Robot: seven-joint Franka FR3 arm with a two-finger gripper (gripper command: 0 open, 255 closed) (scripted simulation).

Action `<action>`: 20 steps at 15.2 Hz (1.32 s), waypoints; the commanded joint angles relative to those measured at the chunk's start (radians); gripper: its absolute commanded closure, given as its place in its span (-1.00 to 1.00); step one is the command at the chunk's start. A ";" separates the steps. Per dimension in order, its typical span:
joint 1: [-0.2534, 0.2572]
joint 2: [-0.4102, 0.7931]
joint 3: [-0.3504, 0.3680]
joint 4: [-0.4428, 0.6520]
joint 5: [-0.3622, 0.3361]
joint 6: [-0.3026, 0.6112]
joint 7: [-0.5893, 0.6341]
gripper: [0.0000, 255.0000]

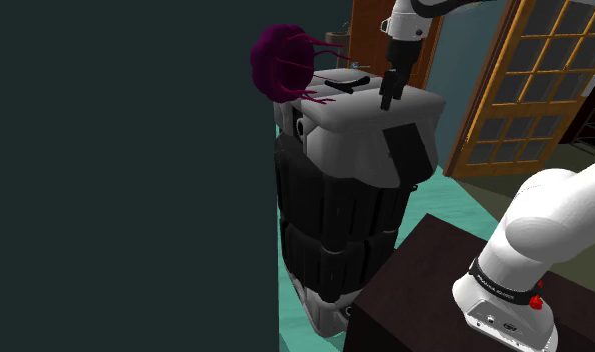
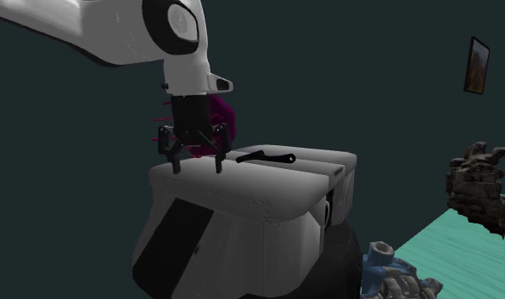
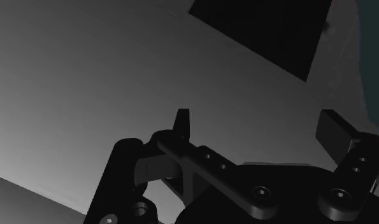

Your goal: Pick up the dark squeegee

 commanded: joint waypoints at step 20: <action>-0.064 0.888 -0.123 1.083 0.179 -0.220 -0.249 -1.00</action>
